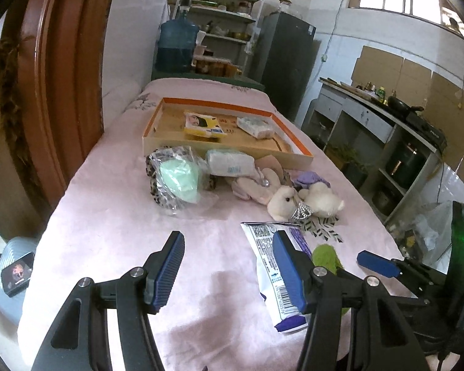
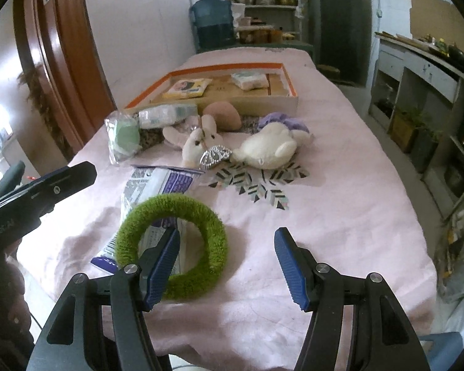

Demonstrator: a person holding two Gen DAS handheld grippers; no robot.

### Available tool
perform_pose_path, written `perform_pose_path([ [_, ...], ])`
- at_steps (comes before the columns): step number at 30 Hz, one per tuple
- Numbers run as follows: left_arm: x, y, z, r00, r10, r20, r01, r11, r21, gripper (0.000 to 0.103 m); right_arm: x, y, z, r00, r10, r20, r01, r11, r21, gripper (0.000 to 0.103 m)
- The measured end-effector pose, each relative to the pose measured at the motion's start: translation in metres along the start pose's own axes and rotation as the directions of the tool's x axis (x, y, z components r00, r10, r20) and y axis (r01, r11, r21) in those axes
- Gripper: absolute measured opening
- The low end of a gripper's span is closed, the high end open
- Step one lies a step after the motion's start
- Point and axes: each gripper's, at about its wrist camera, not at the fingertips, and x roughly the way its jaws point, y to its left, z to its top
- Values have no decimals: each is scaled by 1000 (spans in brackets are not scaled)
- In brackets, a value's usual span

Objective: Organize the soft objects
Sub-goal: 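Grasp the white-and-purple snack bag with the left tool while the right tool grasps the green fuzzy ring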

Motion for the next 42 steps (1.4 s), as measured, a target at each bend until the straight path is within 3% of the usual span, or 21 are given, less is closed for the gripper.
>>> perform_pose_path([
  [2, 2, -1, -1, 1000, -2, -5, 2, 1000, 0, 59, 3, 0, 0, 1000, 3, -7, -3, 1000, -2, 64],
  [4, 4, 0, -2, 1000, -7, -10, 7, 1000, -2, 59, 7, 0, -1, 1000, 3, -17, -4, 1000, -12, 49],
  [6, 6, -1, -2, 1000, -11, -18, 11, 1000, -3, 59, 12, 1, -2, 999, 13, -38, -14, 1000, -17, 23],
  [8, 9, -1, -3, 999, -19, -30, 19, 1000, -4, 59, 15, 1, -3, 998, 31, -49, -32, 999, -14, 17],
  [18, 27, -9, -7, 993, -73, -96, 72, 997, -13, 59, 14, -12, -6, 999, 25, -33, -25, 1000, 16, 14],
  [26, 51, -21, -13, 977, -147, -157, 142, 989, -42, 59, 9, -21, -7, 1000, 20, -16, -19, 999, 38, 14],
  [28, 54, -22, -15, 973, -164, -160, 157, 986, -52, 55, 8, -24, -8, 1000, 17, -12, -17, 999, 46, 14],
  [30, 56, -24, -18, 969, -186, -163, 178, 982, -63, 43, 8, -27, -8, 1000, 21, -10, -21, 998, 53, 14],
  [33, 57, -27, -19, 963, -213, -163, 205, 977, -61, 39, 7, -27, -8, 1000, 22, -7, -22, 998, 52, 14],
  [42, 48, -39, -18, 974, -177, -141, 178, 984, -5, 33, 4, -25, -5, 1000, 11, 7, -12, 999, 41, 14],
])
